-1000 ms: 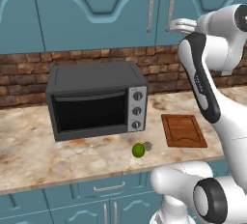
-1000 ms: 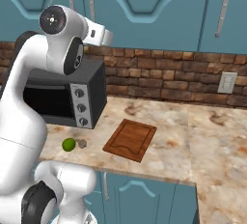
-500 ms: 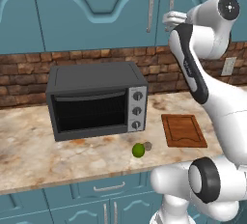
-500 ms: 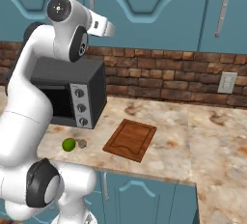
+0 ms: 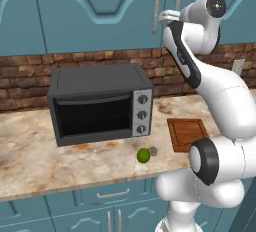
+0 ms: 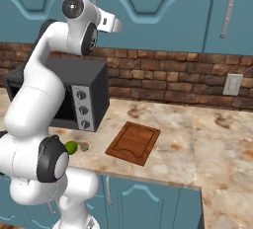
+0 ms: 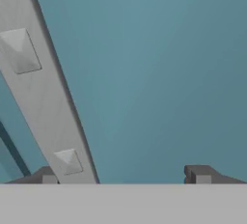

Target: Open the cabinet. Place the bowl and condiment on the counter. Then place the lime and garlic on the cutting board.

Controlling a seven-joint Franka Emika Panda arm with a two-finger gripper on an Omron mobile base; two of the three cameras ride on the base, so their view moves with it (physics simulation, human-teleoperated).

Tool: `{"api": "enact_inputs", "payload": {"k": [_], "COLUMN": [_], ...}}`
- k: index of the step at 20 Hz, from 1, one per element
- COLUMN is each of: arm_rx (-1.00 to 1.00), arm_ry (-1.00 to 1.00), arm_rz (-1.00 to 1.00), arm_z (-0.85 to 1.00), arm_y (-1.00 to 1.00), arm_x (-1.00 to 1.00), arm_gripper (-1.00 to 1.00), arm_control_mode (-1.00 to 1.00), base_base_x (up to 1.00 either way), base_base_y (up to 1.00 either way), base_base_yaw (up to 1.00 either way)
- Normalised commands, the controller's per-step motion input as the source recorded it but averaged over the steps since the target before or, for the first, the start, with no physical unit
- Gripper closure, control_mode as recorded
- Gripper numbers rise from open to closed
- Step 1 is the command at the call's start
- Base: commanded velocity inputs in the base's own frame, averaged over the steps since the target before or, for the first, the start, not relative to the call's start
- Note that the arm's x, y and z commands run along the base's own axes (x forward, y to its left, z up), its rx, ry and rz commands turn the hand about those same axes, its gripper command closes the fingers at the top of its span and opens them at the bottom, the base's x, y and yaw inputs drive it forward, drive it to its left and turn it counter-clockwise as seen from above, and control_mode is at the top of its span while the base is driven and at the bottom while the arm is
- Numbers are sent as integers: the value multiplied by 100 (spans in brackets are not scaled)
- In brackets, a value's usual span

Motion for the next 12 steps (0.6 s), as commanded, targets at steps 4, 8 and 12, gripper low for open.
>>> {"api": "enact_inputs", "payload": {"k": [4,8,12], "arm_rx": [0,0,-1], "arm_ry": [-1,-6,-18], "arm_rz": [0,0,-3], "arm_z": [-6,-16,-32], "arm_y": [0,0,0], "arm_x": [63,40,13], "arm_gripper": [-100,100,100], "arm_control_mode": [-100,-100,-100], "base_base_x": [0,0,0], "base_base_y": [0,0,0], "base_base_yaw": [0,0,0]}}
